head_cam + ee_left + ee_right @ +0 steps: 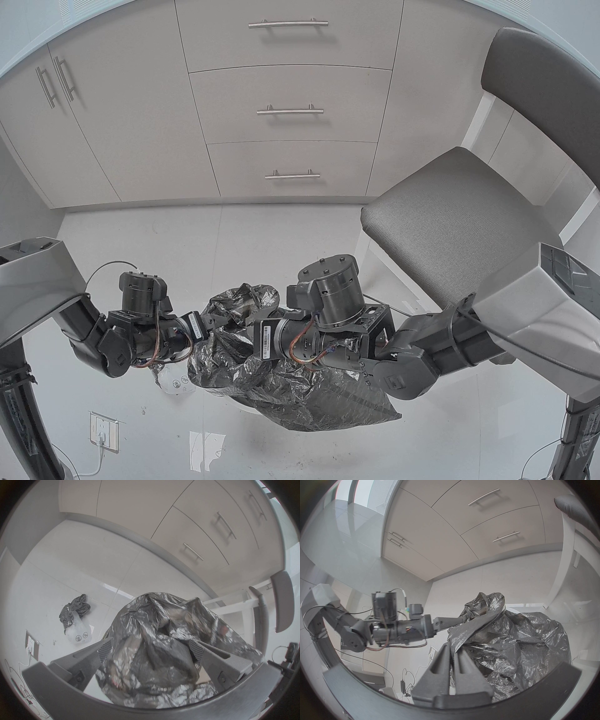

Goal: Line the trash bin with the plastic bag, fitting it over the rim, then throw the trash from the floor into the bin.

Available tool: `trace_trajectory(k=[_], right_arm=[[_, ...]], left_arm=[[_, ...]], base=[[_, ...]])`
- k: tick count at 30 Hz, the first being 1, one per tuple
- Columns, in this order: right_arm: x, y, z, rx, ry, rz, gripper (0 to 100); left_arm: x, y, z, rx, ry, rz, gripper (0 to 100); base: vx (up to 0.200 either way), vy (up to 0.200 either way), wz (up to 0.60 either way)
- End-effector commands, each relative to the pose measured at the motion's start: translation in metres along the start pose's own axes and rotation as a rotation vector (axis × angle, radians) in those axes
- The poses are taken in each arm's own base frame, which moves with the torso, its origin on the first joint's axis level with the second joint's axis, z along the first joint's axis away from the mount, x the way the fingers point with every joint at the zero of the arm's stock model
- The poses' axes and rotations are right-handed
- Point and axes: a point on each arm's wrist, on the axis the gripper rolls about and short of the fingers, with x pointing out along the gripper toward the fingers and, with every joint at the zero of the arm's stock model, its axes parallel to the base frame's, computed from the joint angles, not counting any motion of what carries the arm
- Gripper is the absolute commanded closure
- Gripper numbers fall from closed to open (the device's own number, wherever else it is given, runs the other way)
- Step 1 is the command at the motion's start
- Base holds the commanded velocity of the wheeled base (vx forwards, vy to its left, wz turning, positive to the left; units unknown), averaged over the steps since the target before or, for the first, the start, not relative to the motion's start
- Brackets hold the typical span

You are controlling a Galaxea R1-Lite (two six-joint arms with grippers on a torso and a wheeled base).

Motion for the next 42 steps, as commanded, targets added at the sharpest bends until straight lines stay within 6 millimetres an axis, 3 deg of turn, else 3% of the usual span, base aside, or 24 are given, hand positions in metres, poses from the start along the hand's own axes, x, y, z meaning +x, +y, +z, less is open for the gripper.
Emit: trace_trajectory(k=[1,10,14,22,29,42], right_arm=[[-0.001,0.000,0.000,-0.002,-0.009,-0.015,100],[0.001,-0.001,-0.001,-0.012,-0.023,-0.044,100],[0.001,0.000,0.001,-0.012,-0.028,-0.041,100],[0.000,0.002,0.005,-0.014,-0.039,-0.035,100],[0.001,0.004,0.006,-0.013,-0.046,-0.031,100],[0.002,0.004,0.007,-0.013,-0.049,-0.030,100]], left_arm=[[-0.039,-0.010,-0.006,0.036,-0.007,-0.039,0],[-0.064,0.002,-0.030,0.235,0.013,-0.139,0],[-0.068,0.005,-0.041,0.349,-0.010,-0.279,0],[-0.055,0.008,-0.053,0.465,-0.043,-0.331,0],[-0.048,-0.003,-0.069,0.532,0.007,-0.376,0],[-0.047,-0.017,-0.069,0.563,-0.037,-0.434,0]], base=[[0.000,0.000,0.00],[0.000,0.000,0.00],[0.000,0.000,0.00],[0.000,0.000,0.00],[0.000,0.000,0.00],[0.000,0.000,0.00]])
